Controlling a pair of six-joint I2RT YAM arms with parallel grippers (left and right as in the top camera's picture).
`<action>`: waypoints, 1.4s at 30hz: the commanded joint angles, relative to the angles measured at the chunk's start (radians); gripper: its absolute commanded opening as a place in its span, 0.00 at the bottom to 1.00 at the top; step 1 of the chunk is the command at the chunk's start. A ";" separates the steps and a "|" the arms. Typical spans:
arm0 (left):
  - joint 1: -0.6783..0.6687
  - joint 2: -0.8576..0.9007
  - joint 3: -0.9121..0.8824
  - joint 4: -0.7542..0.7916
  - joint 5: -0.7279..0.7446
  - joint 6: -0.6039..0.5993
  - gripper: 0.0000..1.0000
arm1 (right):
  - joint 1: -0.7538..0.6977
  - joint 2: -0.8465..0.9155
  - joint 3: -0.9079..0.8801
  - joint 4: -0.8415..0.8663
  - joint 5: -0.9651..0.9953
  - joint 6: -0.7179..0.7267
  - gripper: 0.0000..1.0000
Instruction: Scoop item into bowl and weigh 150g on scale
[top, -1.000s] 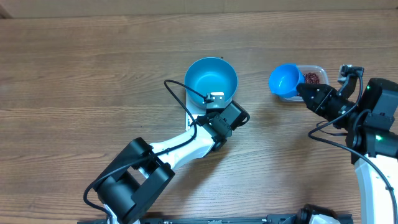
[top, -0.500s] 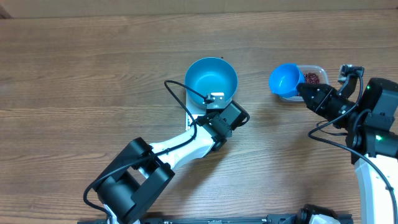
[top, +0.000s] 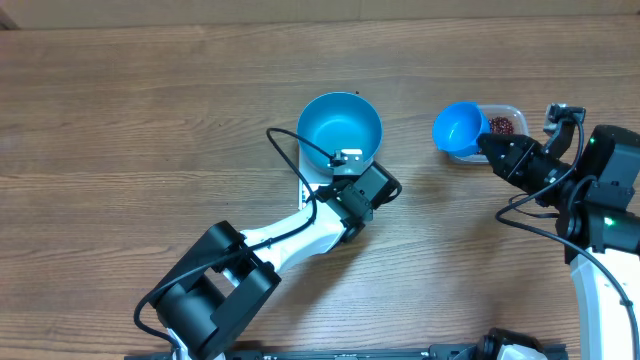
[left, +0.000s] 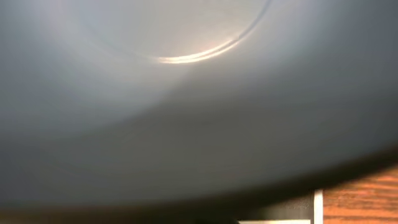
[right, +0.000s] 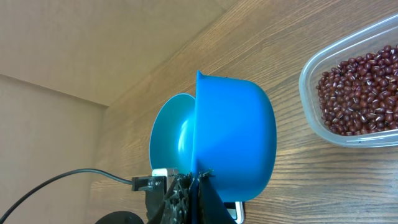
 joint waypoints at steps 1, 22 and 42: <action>-0.010 -0.035 0.039 -0.055 0.024 0.065 0.04 | 0.003 -0.001 0.019 0.017 0.001 0.000 0.04; -0.065 -0.237 0.045 -0.167 0.029 0.049 0.04 | 0.003 -0.001 0.048 0.052 -0.002 0.049 0.04; -0.042 -0.027 0.045 -0.161 -0.055 -0.030 0.04 | 0.003 -0.001 0.240 -0.123 0.160 0.019 0.04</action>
